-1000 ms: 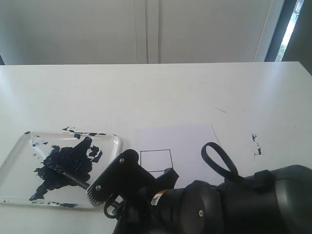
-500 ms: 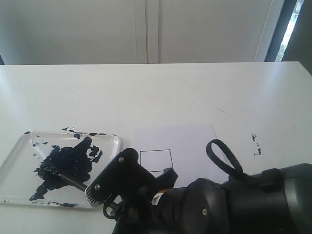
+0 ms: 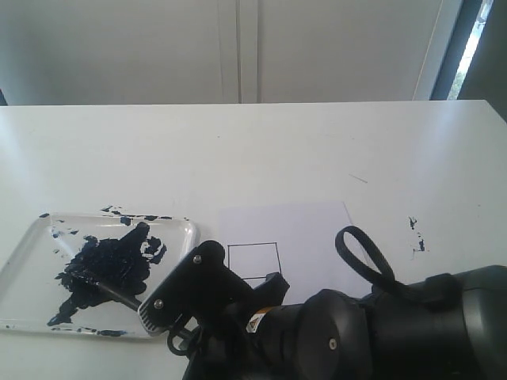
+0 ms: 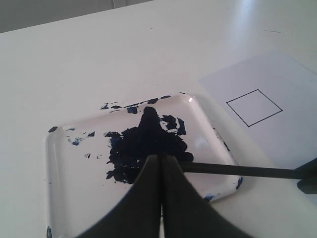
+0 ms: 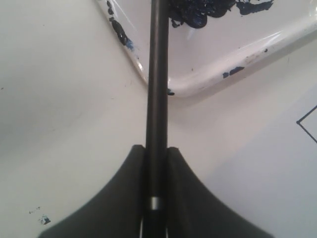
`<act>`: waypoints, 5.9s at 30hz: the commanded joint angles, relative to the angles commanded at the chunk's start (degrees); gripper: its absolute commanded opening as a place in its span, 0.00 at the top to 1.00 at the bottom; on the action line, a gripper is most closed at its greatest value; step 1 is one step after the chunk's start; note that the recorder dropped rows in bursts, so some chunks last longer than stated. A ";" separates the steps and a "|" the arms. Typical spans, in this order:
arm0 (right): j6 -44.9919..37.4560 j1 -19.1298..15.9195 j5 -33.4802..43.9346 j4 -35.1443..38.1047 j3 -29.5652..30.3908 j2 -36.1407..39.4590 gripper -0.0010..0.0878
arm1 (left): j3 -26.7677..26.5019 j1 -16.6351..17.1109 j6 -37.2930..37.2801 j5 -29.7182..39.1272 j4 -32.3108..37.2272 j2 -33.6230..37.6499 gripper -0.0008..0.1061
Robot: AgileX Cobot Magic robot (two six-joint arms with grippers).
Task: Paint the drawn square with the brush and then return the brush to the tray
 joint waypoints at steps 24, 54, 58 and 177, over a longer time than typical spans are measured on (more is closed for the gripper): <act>0.00 0.00 1.90 0.00 0.00 0.00 0.99 | 0.00 0.00 0.00 0.00 0.00 0.00 0.99; -1.88 -1.14 -2.88 0.17 0.10 1.58 0.99 | 0.00 0.00 0.00 0.26 0.00 0.00 0.99; -3.15 -2.10 -3.00 0.26 0.10 1.69 0.99 | 0.00 0.00 0.00 0.40 0.00 0.00 0.99; -59.91 -2.27 -2.06 44.37 7.76 -7.34 0.99 | 0.00 0.00 0.11 0.92 0.00 0.00 0.99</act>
